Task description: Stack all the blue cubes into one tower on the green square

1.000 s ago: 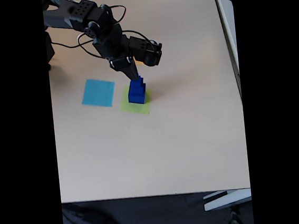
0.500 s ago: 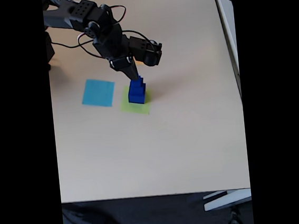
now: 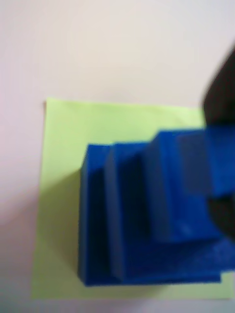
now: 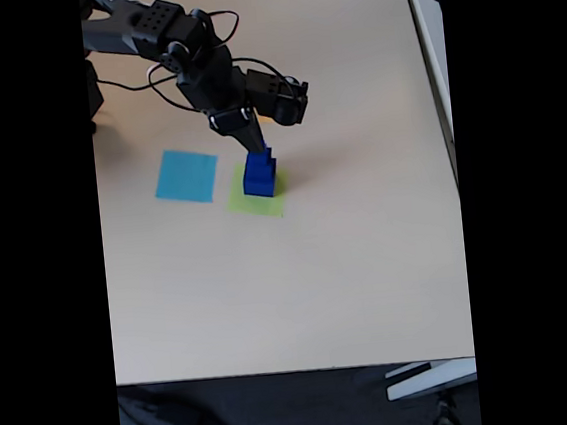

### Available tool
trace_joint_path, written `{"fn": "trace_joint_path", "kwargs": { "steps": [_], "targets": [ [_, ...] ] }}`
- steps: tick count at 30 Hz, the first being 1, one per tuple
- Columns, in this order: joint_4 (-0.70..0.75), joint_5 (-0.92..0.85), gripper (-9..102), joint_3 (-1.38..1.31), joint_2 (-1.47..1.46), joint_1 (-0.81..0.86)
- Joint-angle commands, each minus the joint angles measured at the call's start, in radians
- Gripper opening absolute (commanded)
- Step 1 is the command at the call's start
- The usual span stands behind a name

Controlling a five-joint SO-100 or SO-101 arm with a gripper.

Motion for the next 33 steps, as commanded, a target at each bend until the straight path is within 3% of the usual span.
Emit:
{"fn": "trace_joint_path", "kwargs": {
  "steps": [1, 33],
  "targets": [
    [-0.020, -0.003, 1, -0.005, 0.035, -0.009],
    [0.018, -0.023, 1, 0.002, 0.040, 0.003]
  ]
}}
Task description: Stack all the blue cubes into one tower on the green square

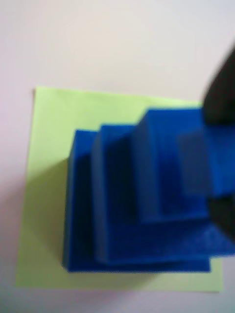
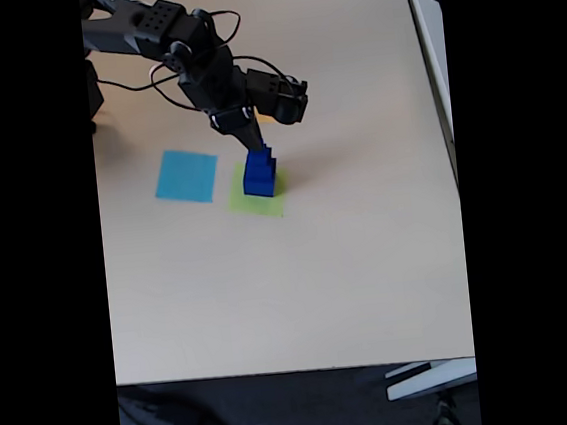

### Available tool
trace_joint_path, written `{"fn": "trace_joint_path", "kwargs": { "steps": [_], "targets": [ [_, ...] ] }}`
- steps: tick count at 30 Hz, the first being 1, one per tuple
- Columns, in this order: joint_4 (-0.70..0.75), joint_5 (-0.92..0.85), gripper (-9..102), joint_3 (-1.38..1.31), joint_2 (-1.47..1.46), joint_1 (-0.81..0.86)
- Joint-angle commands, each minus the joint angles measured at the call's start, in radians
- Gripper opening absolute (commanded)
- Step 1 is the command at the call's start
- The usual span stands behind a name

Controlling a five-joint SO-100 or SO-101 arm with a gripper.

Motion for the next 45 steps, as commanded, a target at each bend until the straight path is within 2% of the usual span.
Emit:
{"fn": "trace_joint_path", "kwargs": {
  "steps": [1, 39, 45],
  "targets": [
    [0.003, -0.009, 1, -0.006, 0.040, 0.009],
    [-0.008, -0.025, 8, -0.025, 0.041, 0.012],
    [0.060, -0.025, 8, -0.126, 0.041, 0.005]
  ]
}}
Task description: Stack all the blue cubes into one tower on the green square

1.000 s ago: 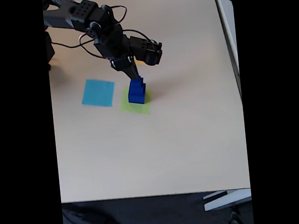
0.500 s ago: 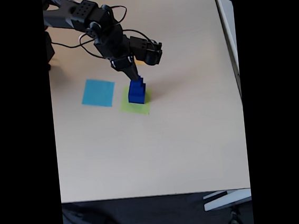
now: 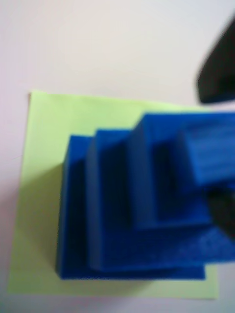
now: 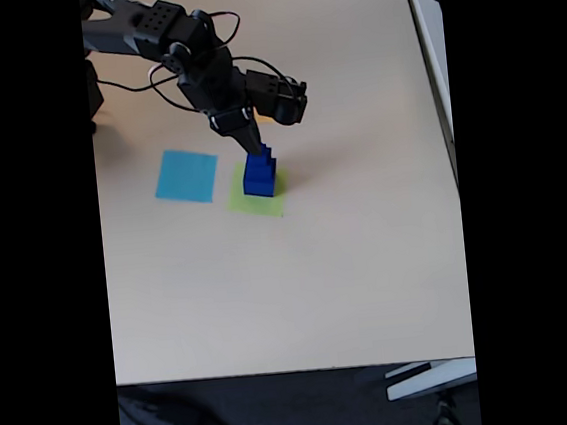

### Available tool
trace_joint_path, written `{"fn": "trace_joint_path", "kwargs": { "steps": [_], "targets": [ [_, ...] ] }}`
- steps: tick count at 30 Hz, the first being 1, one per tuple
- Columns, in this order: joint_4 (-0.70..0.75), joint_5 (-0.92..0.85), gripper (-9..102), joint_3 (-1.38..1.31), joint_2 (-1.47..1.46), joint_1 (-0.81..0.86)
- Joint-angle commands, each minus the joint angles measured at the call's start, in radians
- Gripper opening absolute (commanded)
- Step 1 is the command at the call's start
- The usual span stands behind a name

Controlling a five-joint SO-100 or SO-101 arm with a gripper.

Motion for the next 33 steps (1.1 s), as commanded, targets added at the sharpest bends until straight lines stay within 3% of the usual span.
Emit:
{"fn": "trace_joint_path", "kwargs": {
  "steps": [1, 7, 16, 33],
  "targets": [
    [0.054, -0.008, 8, -0.130, 0.037, -0.002],
    [0.166, 0.006, 8, -0.295, 0.017, -0.017],
    [0.479, 0.012, 10, -0.755, -0.025, -0.052],
    [0.514, 0.003, 11, -0.620, 0.071, -0.035]
  ]
}}
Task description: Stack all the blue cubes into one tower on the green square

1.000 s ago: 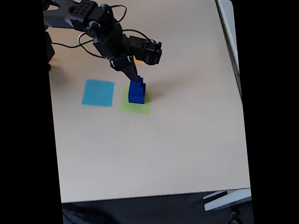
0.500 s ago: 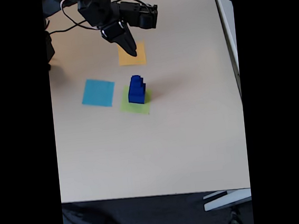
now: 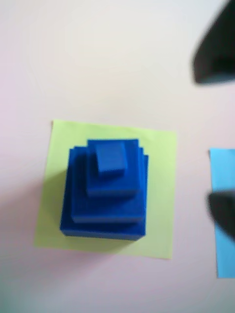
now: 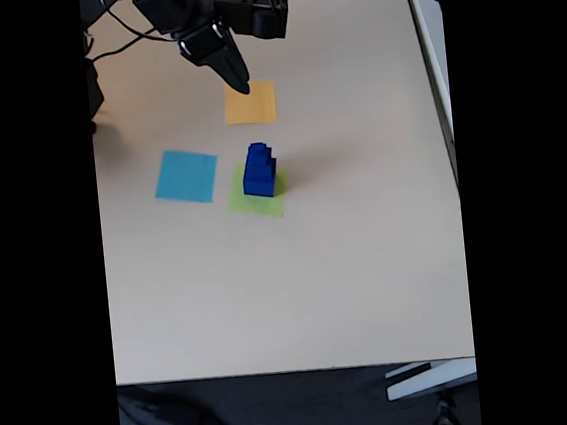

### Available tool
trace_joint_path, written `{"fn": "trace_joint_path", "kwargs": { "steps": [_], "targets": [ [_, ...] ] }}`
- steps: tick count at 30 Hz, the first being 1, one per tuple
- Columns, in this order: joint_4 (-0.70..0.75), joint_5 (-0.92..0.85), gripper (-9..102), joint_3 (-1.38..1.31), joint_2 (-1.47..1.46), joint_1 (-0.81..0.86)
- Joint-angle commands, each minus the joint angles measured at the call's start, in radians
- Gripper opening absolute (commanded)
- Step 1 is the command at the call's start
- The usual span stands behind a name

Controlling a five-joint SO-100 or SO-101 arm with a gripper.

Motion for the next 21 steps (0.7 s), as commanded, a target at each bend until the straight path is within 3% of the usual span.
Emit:
{"fn": "trace_joint_path", "kwargs": {
  "steps": [1, 21],
  "targets": [
    [0.002, -0.008, 11, 0.023, 0.106, 0.018],
    [0.002, -0.011, 11, 0.147, 0.163, 0.035]
  ]
}}
